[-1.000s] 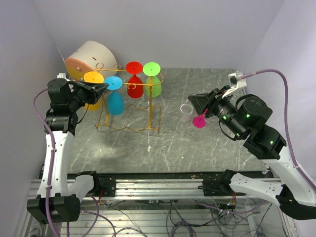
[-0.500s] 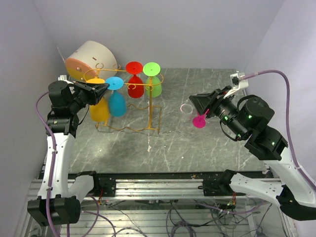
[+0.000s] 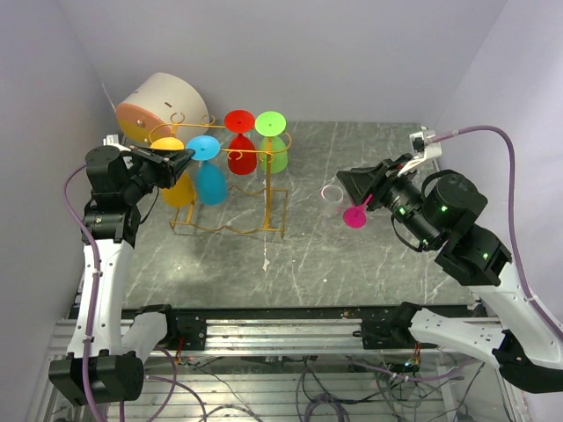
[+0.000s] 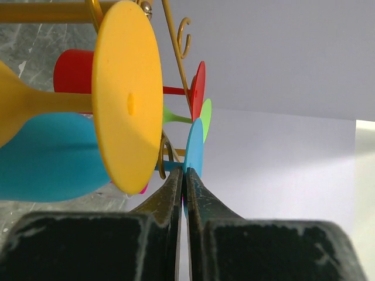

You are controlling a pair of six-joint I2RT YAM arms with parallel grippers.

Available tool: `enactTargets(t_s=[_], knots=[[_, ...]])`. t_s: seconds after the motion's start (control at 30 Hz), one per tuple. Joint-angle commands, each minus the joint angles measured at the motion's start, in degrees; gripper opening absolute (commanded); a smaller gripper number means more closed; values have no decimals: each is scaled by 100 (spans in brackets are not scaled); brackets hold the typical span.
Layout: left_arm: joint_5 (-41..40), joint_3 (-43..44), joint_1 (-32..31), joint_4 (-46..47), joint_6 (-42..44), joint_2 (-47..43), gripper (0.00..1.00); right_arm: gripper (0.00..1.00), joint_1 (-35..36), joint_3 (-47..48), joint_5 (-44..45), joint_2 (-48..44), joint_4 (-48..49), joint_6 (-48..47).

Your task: Take the wine glass off the wine glass rack

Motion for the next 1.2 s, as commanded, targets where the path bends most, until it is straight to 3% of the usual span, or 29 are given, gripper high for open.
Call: enactTargets(t_s=[0.0, 0.27, 0.67, 1.17], knots=[[196, -47, -32, 295, -88, -131, 10, 40, 14, -62, 58, -46, 187, 52], [267, 16, -31, 410, -243, -261, 7, 40, 11, -25, 6, -42, 173, 105], [-20, 665, -38, -1005, 519, -260, 7, 40, 17, -102, 7, -165, 196, 194], [-408, 896, -35, -1495, 671, -398, 7, 40, 16, -145, -8, -156, 161, 214]])
